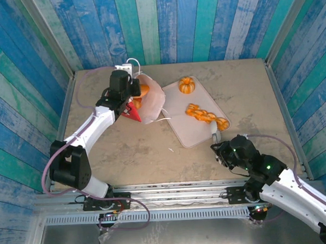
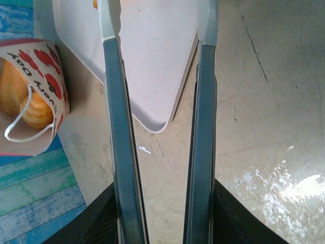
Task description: Take the fake bread out of the paper bag
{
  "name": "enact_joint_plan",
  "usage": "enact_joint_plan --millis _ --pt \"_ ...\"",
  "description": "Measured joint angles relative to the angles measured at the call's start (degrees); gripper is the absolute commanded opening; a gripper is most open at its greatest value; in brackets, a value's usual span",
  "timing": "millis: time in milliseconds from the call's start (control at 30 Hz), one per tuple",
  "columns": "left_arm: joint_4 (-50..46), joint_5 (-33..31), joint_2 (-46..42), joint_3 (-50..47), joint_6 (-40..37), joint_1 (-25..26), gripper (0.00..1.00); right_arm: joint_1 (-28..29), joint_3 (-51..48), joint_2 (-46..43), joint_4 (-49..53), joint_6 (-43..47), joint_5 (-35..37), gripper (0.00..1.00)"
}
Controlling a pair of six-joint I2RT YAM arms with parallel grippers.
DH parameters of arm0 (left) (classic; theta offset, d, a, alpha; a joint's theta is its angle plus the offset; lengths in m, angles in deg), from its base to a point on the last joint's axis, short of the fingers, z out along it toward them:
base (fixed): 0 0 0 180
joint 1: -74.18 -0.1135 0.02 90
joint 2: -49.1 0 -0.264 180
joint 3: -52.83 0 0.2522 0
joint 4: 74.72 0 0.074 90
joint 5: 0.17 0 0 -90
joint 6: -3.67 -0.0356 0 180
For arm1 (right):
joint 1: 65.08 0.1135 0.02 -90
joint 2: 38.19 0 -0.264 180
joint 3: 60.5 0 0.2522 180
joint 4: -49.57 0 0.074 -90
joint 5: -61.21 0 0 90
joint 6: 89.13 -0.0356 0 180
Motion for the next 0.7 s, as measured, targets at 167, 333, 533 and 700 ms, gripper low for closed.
enact_joint_plan --millis 167,333,533,700 --pt "0.02 -0.20 0.00 0.00 0.00 0.00 0.06 0.00 4.76 2.16 4.33 3.72 -1.86 0.36" --pt "0.04 -0.42 -0.02 0.00 0.00 0.00 0.06 0.00 11.63 7.74 8.20 10.91 -3.41 0.28" --pt "0.04 -0.46 -0.02 0.00 0.00 0.00 0.06 -0.04 29.16 27.21 16.20 29.49 -7.02 0.26" --pt "0.04 -0.68 -0.04 0.00 0.00 0.00 0.07 0.00 41.46 39.06 22.05 43.39 -6.10 0.26"
